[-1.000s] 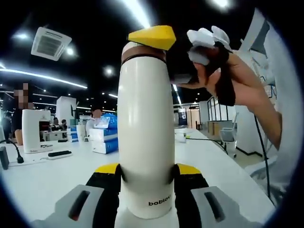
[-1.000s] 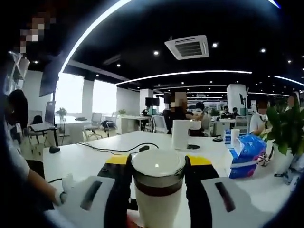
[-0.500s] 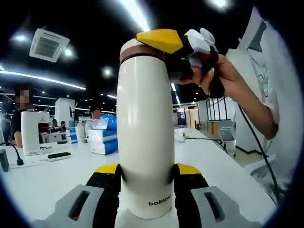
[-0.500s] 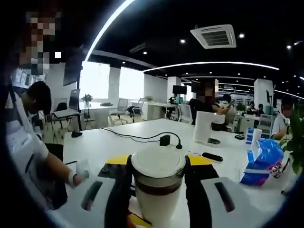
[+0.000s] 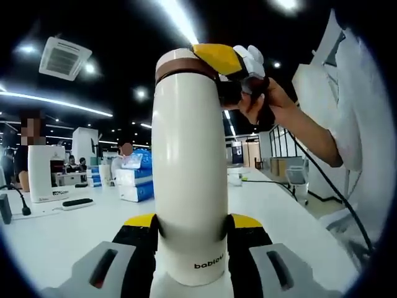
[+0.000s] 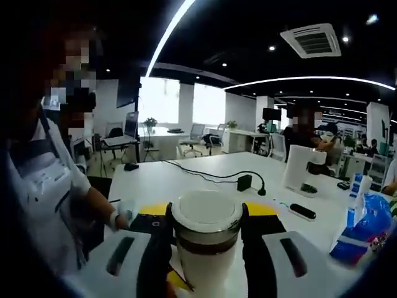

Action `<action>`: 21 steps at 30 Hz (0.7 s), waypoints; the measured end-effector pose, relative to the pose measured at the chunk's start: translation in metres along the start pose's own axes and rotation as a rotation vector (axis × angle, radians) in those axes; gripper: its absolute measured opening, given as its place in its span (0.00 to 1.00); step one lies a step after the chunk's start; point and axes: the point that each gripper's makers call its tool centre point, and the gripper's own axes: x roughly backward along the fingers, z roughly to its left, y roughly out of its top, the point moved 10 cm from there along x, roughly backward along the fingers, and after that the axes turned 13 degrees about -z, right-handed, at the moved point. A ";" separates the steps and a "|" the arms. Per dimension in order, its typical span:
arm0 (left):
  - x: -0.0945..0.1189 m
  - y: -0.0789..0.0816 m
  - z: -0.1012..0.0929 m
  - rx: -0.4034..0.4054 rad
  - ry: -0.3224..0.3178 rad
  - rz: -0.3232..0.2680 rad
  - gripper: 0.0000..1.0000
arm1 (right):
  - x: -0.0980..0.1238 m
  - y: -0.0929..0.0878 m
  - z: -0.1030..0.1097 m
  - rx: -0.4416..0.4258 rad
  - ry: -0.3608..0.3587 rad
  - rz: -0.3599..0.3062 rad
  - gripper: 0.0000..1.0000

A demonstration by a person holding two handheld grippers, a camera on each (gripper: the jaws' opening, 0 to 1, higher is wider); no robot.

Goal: Grasp the water cup twist off the cup lid place the cup lid on the table

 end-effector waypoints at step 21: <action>0.000 0.001 0.002 0.010 0.000 -0.002 0.45 | -0.007 -0.004 -0.025 -0.051 0.331 -0.049 0.46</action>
